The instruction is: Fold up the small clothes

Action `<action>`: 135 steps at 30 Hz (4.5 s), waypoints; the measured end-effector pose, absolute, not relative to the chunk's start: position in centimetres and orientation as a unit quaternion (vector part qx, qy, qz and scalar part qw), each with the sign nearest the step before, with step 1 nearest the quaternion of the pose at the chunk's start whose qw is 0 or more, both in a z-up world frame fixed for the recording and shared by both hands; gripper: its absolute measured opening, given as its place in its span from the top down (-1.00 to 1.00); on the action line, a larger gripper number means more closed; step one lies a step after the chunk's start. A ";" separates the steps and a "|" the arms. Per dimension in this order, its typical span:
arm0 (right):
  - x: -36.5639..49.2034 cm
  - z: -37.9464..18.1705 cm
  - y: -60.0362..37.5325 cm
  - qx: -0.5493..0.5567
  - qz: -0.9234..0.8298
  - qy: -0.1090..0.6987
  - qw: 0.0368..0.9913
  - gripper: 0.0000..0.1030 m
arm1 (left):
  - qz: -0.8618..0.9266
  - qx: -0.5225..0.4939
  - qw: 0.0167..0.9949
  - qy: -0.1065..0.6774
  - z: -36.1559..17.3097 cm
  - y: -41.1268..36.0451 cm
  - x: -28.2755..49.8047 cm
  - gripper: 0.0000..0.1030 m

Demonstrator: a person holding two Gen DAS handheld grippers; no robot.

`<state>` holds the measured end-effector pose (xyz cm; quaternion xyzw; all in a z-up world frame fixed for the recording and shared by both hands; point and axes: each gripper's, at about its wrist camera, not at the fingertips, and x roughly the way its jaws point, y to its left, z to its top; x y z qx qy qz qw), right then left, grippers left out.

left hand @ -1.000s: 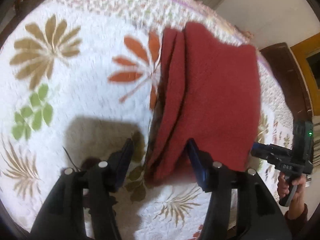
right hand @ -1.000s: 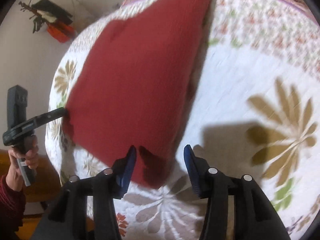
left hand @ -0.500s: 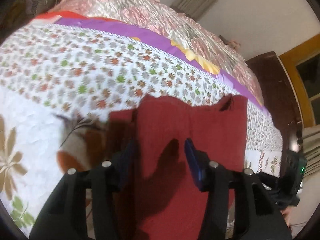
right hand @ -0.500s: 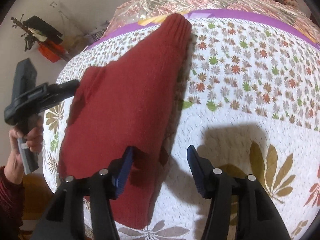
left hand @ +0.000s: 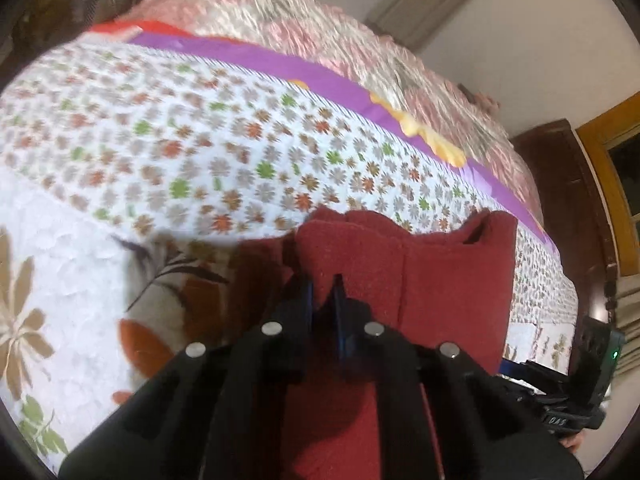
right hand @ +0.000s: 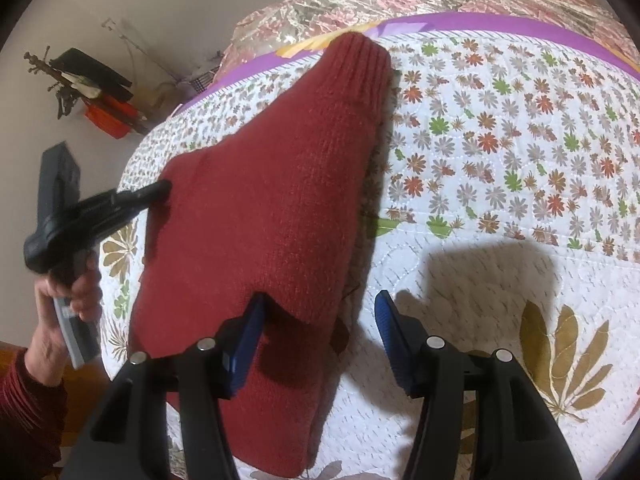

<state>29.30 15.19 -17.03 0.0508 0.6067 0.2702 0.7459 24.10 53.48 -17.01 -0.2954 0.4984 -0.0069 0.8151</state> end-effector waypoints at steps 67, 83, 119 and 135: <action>26.6 -18.5 16.6 0.155 0.345 0.598 0.706 0.25 | -0.209 -0.340 0.734 0.550 -20.3 46.7 22.8 0.34; 24.0 -13.4 -1.3 0.158 0.309 0.596 0.724 0.24 | -0.253 -0.318 0.733 0.545 -16.4 30.3 22.4 0.33; 15.6 -19.8 -7.6 0.157 0.280 0.629 0.708 0.54 | -0.110 -0.206 0.777 0.584 -20.8 25.6 12.3 -0.05; 14.9 -21.6 -5.2 0.122 0.222 0.635 0.730 0.05 | -0.070 -0.159 0.787 0.592 -22.4 22.4 12.1 -0.67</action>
